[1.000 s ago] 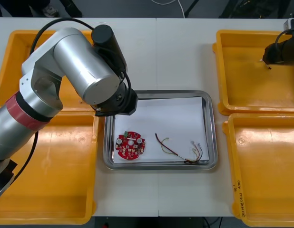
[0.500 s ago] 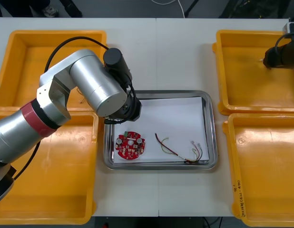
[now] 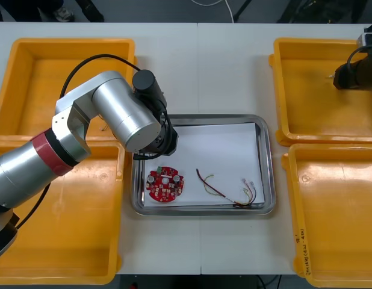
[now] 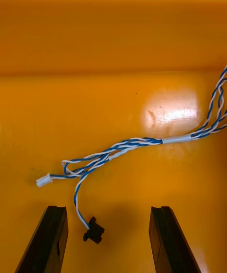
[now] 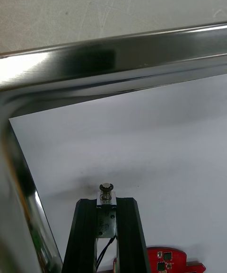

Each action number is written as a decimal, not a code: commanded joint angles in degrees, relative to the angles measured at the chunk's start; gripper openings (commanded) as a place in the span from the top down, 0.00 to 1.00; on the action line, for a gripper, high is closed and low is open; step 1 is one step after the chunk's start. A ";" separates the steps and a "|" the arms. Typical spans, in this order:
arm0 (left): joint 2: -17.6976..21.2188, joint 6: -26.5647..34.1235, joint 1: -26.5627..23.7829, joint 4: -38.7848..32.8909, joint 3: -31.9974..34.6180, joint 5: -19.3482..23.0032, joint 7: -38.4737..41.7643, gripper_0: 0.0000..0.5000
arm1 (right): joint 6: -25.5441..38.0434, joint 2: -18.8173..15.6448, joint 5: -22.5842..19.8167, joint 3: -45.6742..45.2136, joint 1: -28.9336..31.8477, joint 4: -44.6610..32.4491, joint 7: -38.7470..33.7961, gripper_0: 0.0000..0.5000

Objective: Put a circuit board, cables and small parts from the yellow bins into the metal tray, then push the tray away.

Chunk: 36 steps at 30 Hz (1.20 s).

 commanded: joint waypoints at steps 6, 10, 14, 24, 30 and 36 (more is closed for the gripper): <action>-0.25 -0.75 -3.72 -1.30 -0.74 0.81 3.79 0.00 | -1.50 -0.10 -4.57 -0.84 -1.57 -0.58 3.39 0.00; -0.25 -0.75 -4.07 -2.01 -0.65 1.60 4.67 0.00 | -2.38 -0.19 -6.42 -0.93 -0.51 -0.58 4.36 0.00; -0.25 -0.31 -4.16 -2.53 -0.48 1.69 5.10 0.00 | -2.82 -0.19 -6.68 -0.93 0.10 -0.58 5.41 0.00; -0.16 7.78 -6.36 -6.93 3.56 3.71 5.02 0.00 | -4.58 -0.19 -9.76 -0.84 2.48 -0.58 7.79 0.00; 0.28 13.66 -8.29 -8.77 8.13 5.20 5.02 0.00 | -5.63 -0.19 -11.60 -0.84 3.53 -0.58 8.75 0.00; 1.24 18.76 -10.66 -8.86 12.97 6.43 4.49 0.00 | -6.25 -0.19 -12.31 -0.93 3.79 -0.58 9.28 0.62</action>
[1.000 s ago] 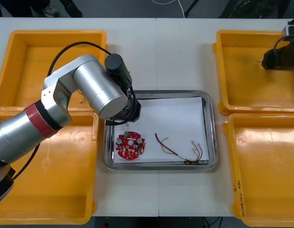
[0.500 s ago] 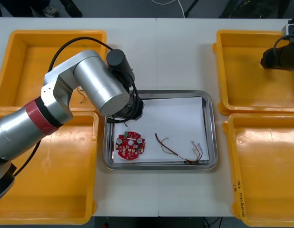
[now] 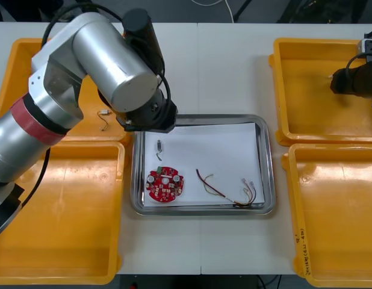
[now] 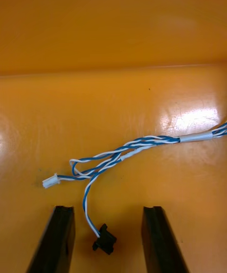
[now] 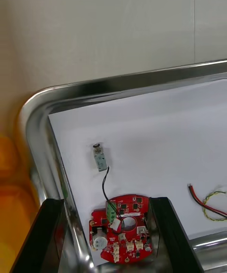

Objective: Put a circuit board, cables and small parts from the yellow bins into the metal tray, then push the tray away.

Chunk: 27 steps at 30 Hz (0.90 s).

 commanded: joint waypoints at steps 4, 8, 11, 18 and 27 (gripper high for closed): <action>2.82 5.42 -5.67 -1.80 7.25 2.12 3.20 0.00 | -0.86 -0.19 -1.46 -0.92 0.58 -0.75 2.15 0.92; 4.13 7.00 -5.85 -0.84 9.27 2.47 -0.05 0.00 | -0.86 -0.19 -1.72 -0.92 0.58 -0.84 2.15 0.99; 5.01 7.17 -5.94 0.92 11.65 3.70 -1.37 0.00 | -0.86 -0.19 -1.72 -0.92 0.58 -1.54 2.15 1.00; 6.16 7.09 -7.08 6.28 16.48 4.14 -3.92 0.00 | 4.94 -0.63 -0.40 -0.75 0.58 -6.29 1.45 1.00; 7.83 5.24 -7.34 13.31 19.91 2.38 -13.06 0.00 | 15.92 -2.38 1.53 -0.75 0.58 -11.91 0.48 1.00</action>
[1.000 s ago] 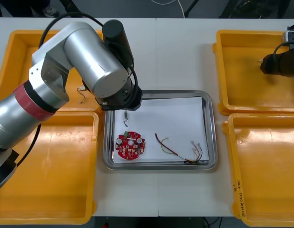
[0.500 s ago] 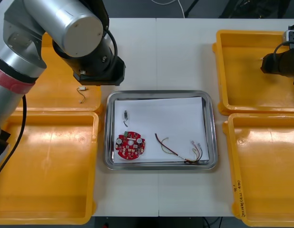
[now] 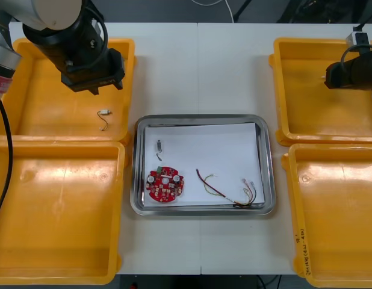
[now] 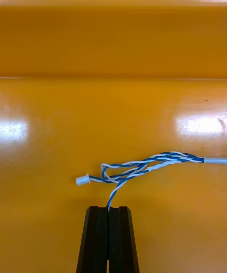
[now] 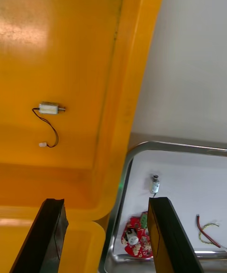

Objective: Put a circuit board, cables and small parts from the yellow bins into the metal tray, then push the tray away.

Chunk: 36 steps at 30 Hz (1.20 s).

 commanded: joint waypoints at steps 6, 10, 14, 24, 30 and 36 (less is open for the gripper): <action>3.56 -5.72 -3.32 5.95 1.87 -1.96 -13.10 0.00 | 9.79 -3.10 1.52 -0.74 1.75 -8.74 -0.23 1.00; 3.56 -8.10 -3.23 9.20 1.87 -2.93 -16.44 0.00 | 14.09 -3.63 1.52 -0.92 5.45 -15.68 -1.11 1.00; 3.56 -10.30 -3.23 11.49 1.87 -3.02 -17.23 0.00 | 19.02 -4.33 1.52 -1.71 8.79 -22.19 -3.22 1.00; 2.95 -12.67 -2.79 15.27 1.69 -2.40 -19.60 0.00 | 26.49 -4.51 1.08 -3.21 14.76 -33.18 -7.79 1.00; 2.25 -15.39 -0.77 15.79 0.90 -2.31 -20.65 0.00 | 29.65 -4.51 0.55 -4.52 16.26 -35.02 -8.58 1.00; 2.25 -18.12 0.90 15.79 -1.65 -2.23 -20.92 0.00 | 33.17 -4.33 0.46 -5.32 18.19 -38.01 -9.72 1.00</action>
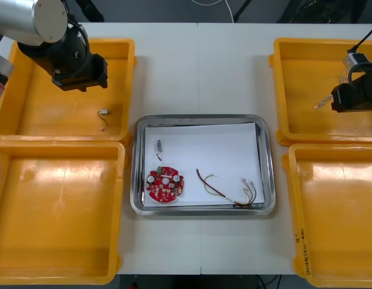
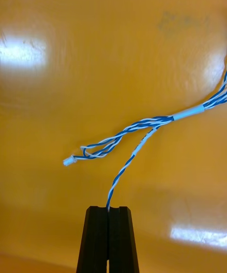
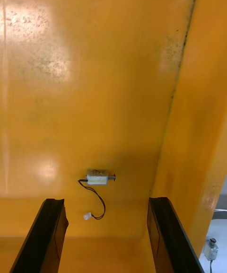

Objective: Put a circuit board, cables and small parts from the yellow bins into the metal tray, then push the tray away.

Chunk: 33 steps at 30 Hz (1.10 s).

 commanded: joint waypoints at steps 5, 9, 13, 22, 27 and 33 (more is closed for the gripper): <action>0.90 -2.04 1.46 -0.49 -1.85 0.93 -5.90 0.00 | 3.74 -2.49 -0.38 -2.46 3.97 -7.93 -3.81 1.00; 0.90 -2.13 2.69 -0.49 -1.85 1.54 -6.34 0.00 | 4.70 -2.49 -0.30 -2.63 3.97 -8.20 -4.42 1.00; 0.90 -2.66 3.65 -0.58 -2.29 2.16 -6.69 0.00 | 4.61 -2.49 -0.30 -2.63 3.97 -8.20 -4.51 0.99; 0.37 -6.44 5.41 -0.58 -4.31 1.80 -6.60 0.00 | 4.70 -2.49 -0.12 -2.63 3.97 -8.20 -4.69 0.08; 0.02 -7.32 6.29 -0.58 -4.58 1.37 -6.60 0.00 | 4.61 -2.49 -0.12 -2.81 3.97 -8.20 -4.86 0.00; 0.02 -9.60 7.43 -0.49 -5.10 1.28 -6.78 0.00 | 4.88 -2.49 0.32 -4.57 3.97 -8.99 -5.39 0.00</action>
